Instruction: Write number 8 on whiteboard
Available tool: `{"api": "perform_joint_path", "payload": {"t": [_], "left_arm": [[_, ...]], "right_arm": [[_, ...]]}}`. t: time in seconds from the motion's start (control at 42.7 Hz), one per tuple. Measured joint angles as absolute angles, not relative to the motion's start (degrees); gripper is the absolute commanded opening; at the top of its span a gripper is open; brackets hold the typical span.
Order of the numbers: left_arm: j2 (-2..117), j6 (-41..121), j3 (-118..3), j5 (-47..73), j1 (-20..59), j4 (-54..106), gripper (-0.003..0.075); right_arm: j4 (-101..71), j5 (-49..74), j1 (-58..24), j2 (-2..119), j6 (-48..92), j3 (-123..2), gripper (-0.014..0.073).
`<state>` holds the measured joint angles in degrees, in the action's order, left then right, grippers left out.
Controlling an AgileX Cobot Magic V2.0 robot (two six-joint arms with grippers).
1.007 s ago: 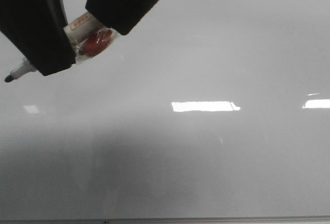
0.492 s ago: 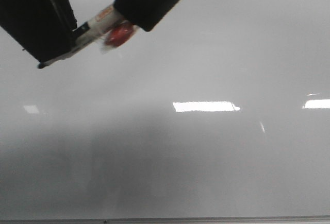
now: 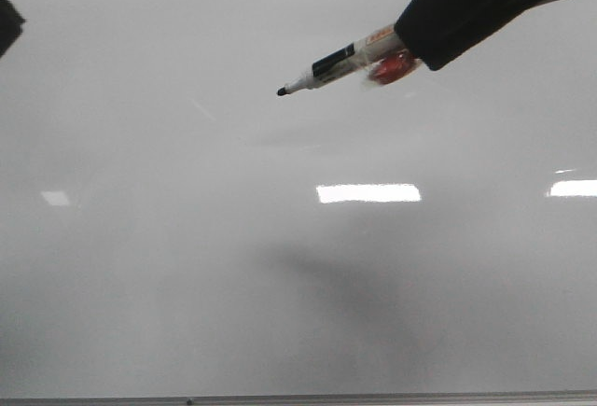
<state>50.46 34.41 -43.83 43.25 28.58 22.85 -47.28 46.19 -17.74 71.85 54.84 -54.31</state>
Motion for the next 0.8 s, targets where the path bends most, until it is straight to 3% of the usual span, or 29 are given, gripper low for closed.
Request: {"api": "perform_joint_path", "payload": {"t": [0.141, 0.351, 0.796], "left_arm": [[37.13, 34.29, -31.91, 34.77, 25.37, 28.42, -0.002], [21.55, 34.21, -23.17, 28.08, 24.85, 31.36, -0.0021], [19.45, 34.21, -22.93, 26.53, 24.85, 31.7, -0.0021]], "right_arm": [[-53.07, 44.29, -18.24, 73.14, 56.98, -53.67, -0.0059], [-63.88, 37.54, -20.04, 78.69, 64.34, -54.26, -0.0059], [-65.83, 33.12, -20.45, 91.91, 65.06, -63.89, -0.0059]]}}
